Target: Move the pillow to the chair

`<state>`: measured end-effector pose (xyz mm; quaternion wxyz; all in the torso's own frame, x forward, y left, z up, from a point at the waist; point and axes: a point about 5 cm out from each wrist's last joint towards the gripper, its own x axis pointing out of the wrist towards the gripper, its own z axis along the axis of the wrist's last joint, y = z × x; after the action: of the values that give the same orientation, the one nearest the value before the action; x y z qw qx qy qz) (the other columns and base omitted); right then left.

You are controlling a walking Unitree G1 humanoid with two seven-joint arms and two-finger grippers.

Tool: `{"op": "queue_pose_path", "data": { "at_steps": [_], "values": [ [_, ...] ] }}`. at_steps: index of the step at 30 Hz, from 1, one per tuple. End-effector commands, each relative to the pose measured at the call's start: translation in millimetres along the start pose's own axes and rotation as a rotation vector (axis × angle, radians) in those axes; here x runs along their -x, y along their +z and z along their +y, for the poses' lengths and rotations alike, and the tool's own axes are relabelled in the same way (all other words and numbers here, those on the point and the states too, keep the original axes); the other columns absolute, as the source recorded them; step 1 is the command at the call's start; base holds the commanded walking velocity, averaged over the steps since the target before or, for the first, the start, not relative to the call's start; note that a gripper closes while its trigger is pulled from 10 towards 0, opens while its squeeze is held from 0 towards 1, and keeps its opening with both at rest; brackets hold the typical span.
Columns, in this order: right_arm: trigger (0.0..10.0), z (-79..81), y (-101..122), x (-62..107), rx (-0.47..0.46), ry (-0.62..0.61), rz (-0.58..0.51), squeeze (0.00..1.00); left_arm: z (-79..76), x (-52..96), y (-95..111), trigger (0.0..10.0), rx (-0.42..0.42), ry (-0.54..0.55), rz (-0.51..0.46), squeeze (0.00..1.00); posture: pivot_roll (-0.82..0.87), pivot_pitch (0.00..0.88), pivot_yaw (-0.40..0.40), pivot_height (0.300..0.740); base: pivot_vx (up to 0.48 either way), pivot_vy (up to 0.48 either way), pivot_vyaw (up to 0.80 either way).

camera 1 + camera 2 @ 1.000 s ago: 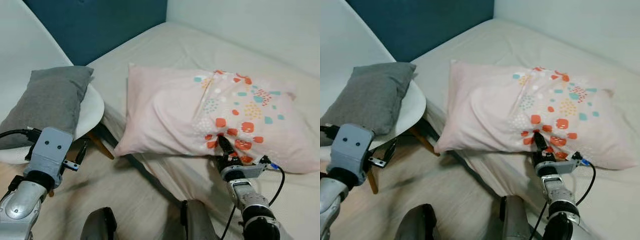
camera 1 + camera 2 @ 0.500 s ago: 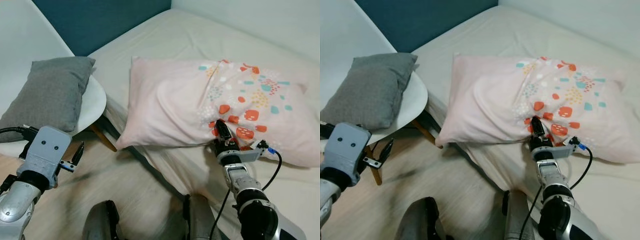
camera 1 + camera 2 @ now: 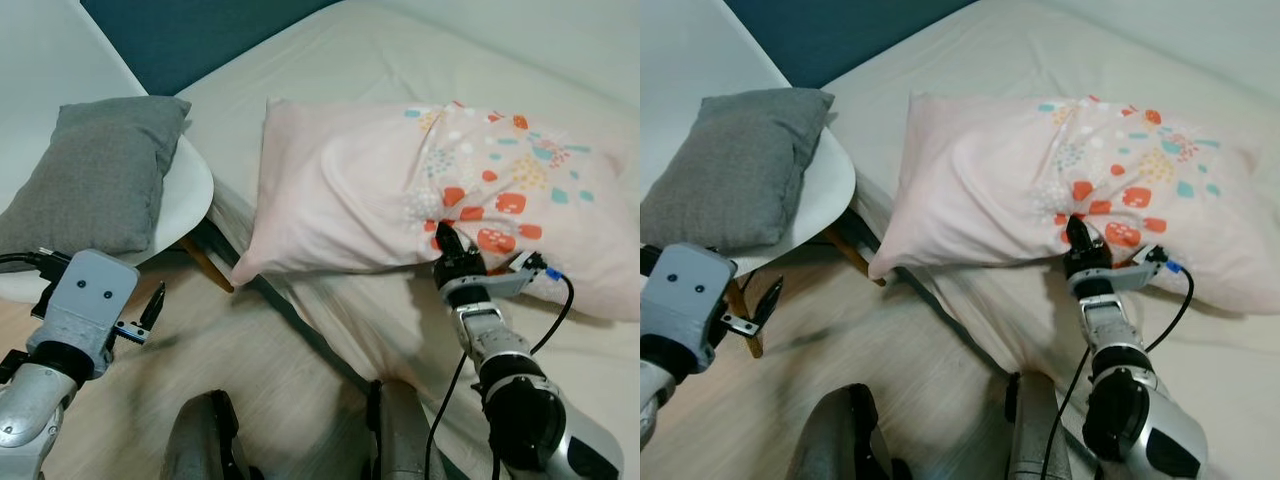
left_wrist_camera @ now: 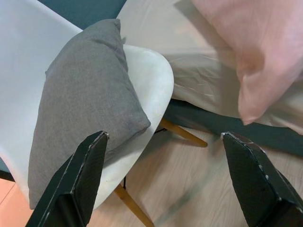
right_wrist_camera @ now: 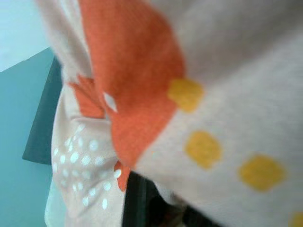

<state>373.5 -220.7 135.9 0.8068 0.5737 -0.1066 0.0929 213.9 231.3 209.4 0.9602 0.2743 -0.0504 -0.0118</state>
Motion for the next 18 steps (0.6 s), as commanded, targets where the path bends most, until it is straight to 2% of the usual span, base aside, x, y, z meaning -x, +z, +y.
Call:
{"op": "queue_pose_path", "data": {
  "at_steps": [1, 5, 6, 7, 8, 9, 10, 11, 12, 15, 16, 17, 18],
  "values": [
    [0.0, 5.6, 1, -4.9, 0.05, 0.02, 0.019, 0.0, -0.2, -0.4, -3, 10.0, -0.011, 0.004, 0.02, 0.0, 0.08, 0.289, -0.036, 0.491, 0.0, 0.0, 0.0],
    [0.0, 12.6, 2, -10.9, 0.095, 0.037, 0.042, 0.0, -1.2, -2.4, -3, 10.0, -0.006, 0.009, 0.016, 0.0, 0.07, 0.286, -0.037, 0.491, 0.0, 0.0, 0.0],
    [0.0, 24.0, 2, -18.5, 0.13, 0.094, 0.07, 0.0, -2.1, -6.4, -4, 10.0, 0.014, 0.021, 0.012, 0.0, 0.05, 0.246, -0.047, 0.491, 0.0, 0.0, 0.0],
    [0.0, 24.0, 2, -18.5, 0.13, 0.094, 0.07, 0.0, -2.1, -6.4, -4, 10.0, 0.014, 0.021, 0.012, 0.0, 0.05, 0.246, -0.047, 0.491, 0.0, 0.0, 0.0],
    [0.0, 39.5, 3, -26.8, 0.159, 0.18, 0.102, 0.0, -2.9, -10.2, -4, 10.0, 0.047, 0.04, 0.013, 0.0, 0.04, 0.235, -0.048, 0.491, 0.0, 0.0, 0.0],
    [0.0, 39.5, 3, -26.8, 0.159, 0.18, 0.102, 0.0, -2.9, -10.2, -4, 10.0, 0.047, 0.04, 0.013, 0.0, 0.04, 0.235, -0.048, 0.491, 0.0, 0.0, 0.0],
    [0.0, 58.6, 3, -34.9, 0.171, 0.286, 0.135, 0.0, -5.3, -14.6, -4, 10.0, 0.099, 0.057, 0.017, 0.0, 0.03, 0.209, -0.052, 0.491, 0.0, 0.0, 0.0],
    [0.0, 58.6, 3, -34.9, 0.171, 0.286, 0.135, 0.0, -5.3, -14.6, -4, 10.0, 0.099, 0.057, 0.017, 0.0, 0.03, 0.209, -0.052, 0.491, 0.0, 0.0, 0.0],
    [0.0, 78.6, 4, -41.5, 0.184, 0.39, 0.162, 0.0, -10.3, -20.2, -6, 10.0, 0.151, 0.068, 0.029, 0.0, 0.02, 0.174, -0.055, 0.496, 0.0, 0.0, 0.0],
    [0.0, 78.6, 4, -41.5, 0.184, 0.39, 0.162, 0.0, -10.3, -20.2, -6, 10.0, 0.151, 0.068, 0.029, 0.0, 0.02, 0.174, -0.055, 0.496, 0.0, 0.0, 0.0],
    [0.0, 112.7, 5, -49.4, 0.175, 0.533, 0.173, 0.0, -23.5, -31.0, -9, 10.0, 0.269, 0.081, 0.047, 0.0, -0.01, 0.109, -0.062, 0.506, 0.0, 0.0, 0.0],
    [0.0, 122.2, 5, -51.1, 0.171, 0.567, 0.173, 0.0, -27.8, -34.5, -9, 10.0, 0.302, 0.082, 0.052, 0.0, -0.01, 0.109, -0.062, 0.511, 0.0, 0.0, 0.0],
    [0.0, 122.2, 5, -51.1, 0.171, 0.567, 0.173, 0.0, -27.8, -34.5, -9, 10.0, 0.302, 0.082, 0.052, 0.0, -0.01, 0.109, -0.062, 0.511, 0.0, 0.0, 0.0]
  ]
}}
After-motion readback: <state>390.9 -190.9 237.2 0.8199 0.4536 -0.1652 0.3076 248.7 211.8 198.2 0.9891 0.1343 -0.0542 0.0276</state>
